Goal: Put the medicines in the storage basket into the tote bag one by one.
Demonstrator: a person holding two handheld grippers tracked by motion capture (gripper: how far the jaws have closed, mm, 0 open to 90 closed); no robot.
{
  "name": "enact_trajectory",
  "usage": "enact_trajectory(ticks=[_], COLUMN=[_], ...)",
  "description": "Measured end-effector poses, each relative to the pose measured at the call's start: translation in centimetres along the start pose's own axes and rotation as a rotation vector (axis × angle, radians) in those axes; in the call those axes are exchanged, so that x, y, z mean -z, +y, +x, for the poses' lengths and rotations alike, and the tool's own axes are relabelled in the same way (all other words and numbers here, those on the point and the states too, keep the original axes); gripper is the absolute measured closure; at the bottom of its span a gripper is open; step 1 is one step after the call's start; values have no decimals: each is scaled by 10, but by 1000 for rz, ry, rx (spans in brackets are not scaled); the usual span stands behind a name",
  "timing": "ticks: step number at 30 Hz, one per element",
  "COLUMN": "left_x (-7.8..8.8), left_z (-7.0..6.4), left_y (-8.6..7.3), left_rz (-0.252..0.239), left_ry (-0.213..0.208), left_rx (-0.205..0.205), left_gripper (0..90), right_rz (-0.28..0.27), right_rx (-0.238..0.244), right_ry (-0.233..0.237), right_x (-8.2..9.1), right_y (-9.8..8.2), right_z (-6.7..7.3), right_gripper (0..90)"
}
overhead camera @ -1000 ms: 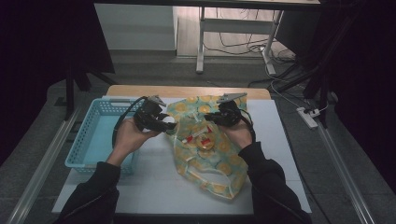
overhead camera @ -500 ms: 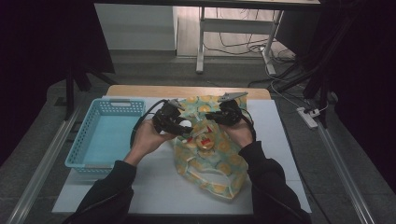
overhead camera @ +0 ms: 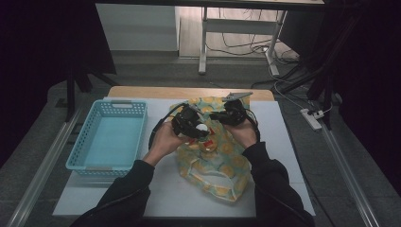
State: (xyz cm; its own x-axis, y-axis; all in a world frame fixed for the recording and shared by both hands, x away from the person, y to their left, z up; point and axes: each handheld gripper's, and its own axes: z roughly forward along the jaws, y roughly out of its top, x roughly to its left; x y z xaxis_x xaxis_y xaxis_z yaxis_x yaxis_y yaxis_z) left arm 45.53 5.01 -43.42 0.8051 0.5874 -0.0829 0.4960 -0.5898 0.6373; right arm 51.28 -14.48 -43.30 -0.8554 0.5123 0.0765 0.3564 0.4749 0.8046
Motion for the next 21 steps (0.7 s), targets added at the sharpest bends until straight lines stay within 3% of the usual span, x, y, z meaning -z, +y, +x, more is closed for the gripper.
enact_trajectory(ticks=[21], left_x=[-45], left_z=[1], left_y=[8], left_rz=[23], left_ry=[21], left_rx=[-8], left_gripper=[505], right_rz=[6], right_rx=[6], right_ry=[-8], right_x=[-1], right_y=[-1], right_z=[-3], right_gripper=[900])
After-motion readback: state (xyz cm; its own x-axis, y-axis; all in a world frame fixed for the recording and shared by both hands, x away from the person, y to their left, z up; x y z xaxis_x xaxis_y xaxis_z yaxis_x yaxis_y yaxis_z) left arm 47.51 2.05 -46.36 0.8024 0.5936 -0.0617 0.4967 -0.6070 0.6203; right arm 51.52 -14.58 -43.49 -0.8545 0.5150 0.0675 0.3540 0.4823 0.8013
